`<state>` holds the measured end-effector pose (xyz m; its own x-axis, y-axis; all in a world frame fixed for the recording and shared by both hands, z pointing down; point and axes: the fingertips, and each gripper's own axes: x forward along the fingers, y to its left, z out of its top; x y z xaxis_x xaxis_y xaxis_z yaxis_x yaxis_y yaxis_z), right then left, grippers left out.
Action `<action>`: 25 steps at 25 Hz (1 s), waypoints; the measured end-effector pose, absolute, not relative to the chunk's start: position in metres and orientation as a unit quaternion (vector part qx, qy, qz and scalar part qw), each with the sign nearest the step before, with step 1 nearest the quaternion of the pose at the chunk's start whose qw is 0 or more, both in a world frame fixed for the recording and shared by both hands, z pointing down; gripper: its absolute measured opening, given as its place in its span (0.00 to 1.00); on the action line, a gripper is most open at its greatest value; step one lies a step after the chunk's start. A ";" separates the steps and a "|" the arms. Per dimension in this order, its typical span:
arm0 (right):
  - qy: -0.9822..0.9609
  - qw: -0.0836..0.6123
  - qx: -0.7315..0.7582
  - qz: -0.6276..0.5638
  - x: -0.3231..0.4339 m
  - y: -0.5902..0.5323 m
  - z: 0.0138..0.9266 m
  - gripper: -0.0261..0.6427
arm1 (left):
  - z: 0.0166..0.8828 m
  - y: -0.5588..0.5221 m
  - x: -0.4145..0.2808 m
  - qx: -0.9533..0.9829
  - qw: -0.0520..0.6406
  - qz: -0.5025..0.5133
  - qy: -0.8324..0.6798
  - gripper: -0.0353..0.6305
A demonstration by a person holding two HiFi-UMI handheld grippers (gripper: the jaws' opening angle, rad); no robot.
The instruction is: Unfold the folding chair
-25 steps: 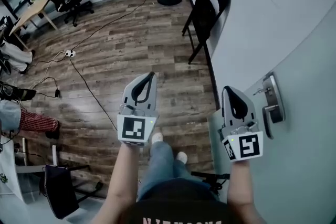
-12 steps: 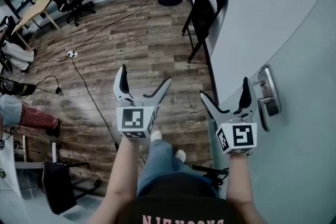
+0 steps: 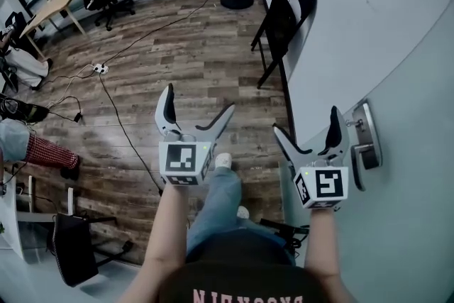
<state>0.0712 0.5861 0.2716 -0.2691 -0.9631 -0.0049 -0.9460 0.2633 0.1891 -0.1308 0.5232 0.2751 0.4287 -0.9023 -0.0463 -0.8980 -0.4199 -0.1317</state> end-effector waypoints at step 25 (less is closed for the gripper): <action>-0.762 0.095 0.638 -0.064 0.093 0.324 0.291 0.90 | 0.296 0.234 -0.117 -0.871 0.065 -0.044 0.485 0.91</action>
<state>0.0927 0.3245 0.2905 -0.1681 -0.9838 0.0629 -0.9597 0.1779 0.2178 -0.1174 0.2338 0.2960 0.5251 -0.8510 0.0134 -0.8396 -0.5205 -0.1552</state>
